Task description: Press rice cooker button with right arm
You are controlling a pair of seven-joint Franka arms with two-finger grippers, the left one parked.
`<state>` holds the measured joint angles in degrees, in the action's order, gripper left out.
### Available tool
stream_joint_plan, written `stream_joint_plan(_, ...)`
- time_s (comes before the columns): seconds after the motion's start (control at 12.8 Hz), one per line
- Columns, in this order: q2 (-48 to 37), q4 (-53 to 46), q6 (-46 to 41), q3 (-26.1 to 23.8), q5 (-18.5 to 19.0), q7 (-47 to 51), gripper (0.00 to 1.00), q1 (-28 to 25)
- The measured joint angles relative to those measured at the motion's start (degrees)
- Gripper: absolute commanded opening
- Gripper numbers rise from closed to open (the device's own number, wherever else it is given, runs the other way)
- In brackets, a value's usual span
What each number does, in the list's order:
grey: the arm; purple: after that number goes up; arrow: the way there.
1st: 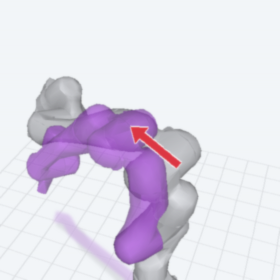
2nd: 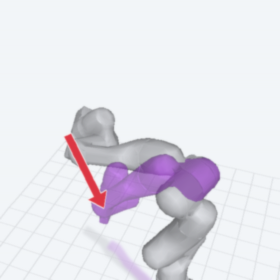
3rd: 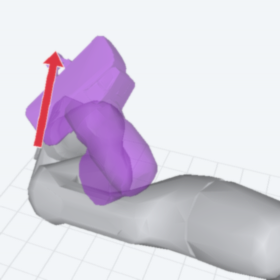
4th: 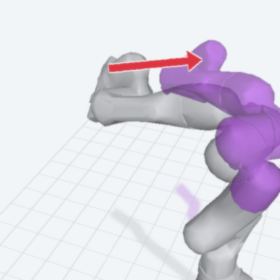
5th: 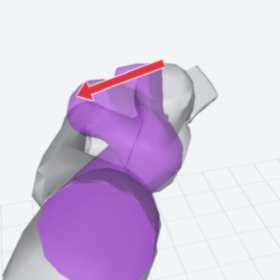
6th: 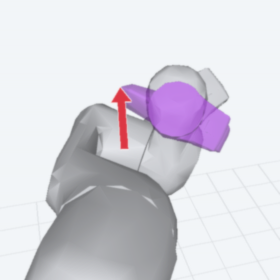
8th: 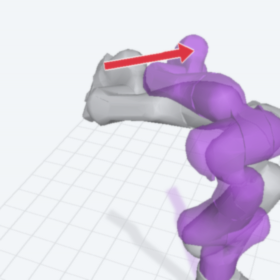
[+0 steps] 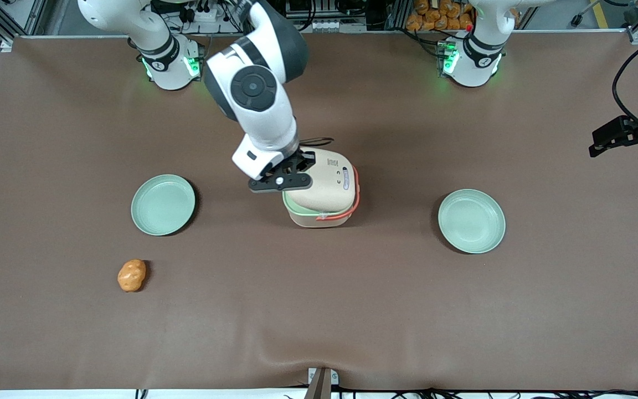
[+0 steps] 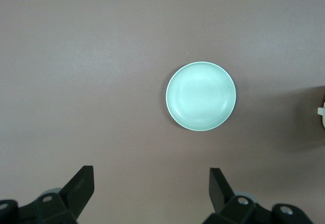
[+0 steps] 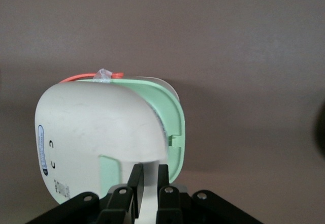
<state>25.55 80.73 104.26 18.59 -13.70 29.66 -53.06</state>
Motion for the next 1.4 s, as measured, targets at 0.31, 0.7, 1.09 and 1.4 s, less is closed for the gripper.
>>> stream_joint_plan(0.31,-5.67,-3.12,-8.9,1.0,0.03,-2.48,1.0,5.12)
stream_joint_plan(0.7,-15.03,-3.34,-21.61,9.31,5.14,-11.7,1.0,9.43)
stream_joint_plan(1.09,-19.2,-2.58,-25.5,19.96,8.79,-29.37,1.0,10.3)
stream_joint_plan(1.4,-19.16,-1.52,-25.27,22.49,9.07,-33.75,1.0,10.33)
